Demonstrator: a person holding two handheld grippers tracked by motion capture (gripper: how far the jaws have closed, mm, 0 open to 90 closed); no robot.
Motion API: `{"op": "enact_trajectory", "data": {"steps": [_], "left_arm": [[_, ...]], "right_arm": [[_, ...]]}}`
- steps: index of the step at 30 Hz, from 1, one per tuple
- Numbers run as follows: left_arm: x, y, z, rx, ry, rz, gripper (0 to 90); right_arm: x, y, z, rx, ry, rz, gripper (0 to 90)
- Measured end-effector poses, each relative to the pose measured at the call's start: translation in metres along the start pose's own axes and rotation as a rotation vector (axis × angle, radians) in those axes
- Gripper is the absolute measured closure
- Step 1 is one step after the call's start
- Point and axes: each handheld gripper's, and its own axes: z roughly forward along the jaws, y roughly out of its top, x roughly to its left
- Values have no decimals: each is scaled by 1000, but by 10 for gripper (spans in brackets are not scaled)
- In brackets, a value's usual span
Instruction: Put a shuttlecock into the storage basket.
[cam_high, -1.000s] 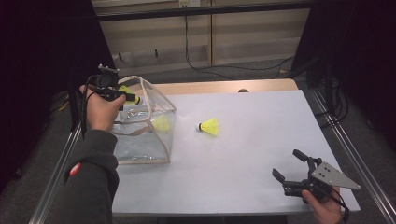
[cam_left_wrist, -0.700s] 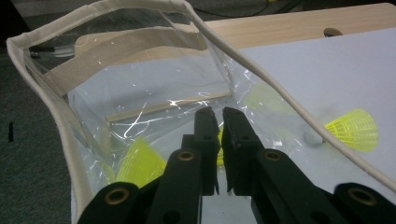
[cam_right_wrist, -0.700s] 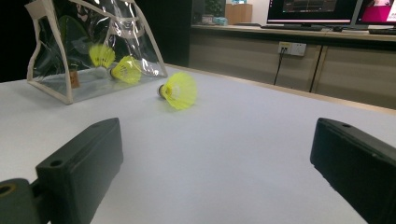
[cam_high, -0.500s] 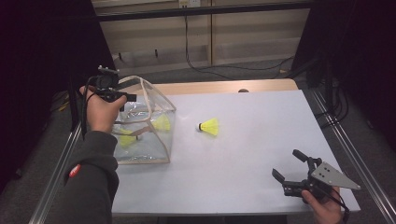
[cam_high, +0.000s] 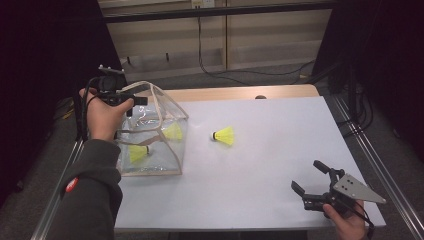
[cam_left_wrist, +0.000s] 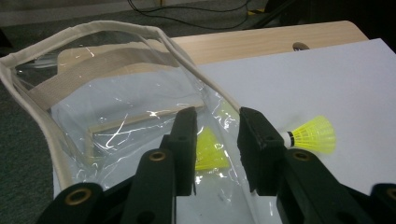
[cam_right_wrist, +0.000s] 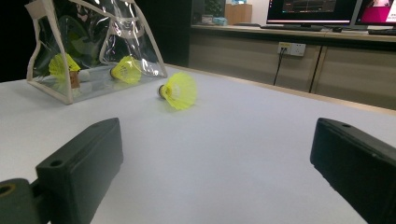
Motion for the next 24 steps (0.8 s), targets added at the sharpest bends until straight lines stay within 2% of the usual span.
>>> {"op": "enact_trajectory", "data": {"steps": [9, 24], "left_arm": [[-10, 6, -7, 3, -41, 9, 613], [-21, 11, -11, 1, -74, 22, 458]], "right_arm": [[0, 0, 0, -1, 2, 1, 23], [1, 0, 0, -2, 3, 0, 23]]}}
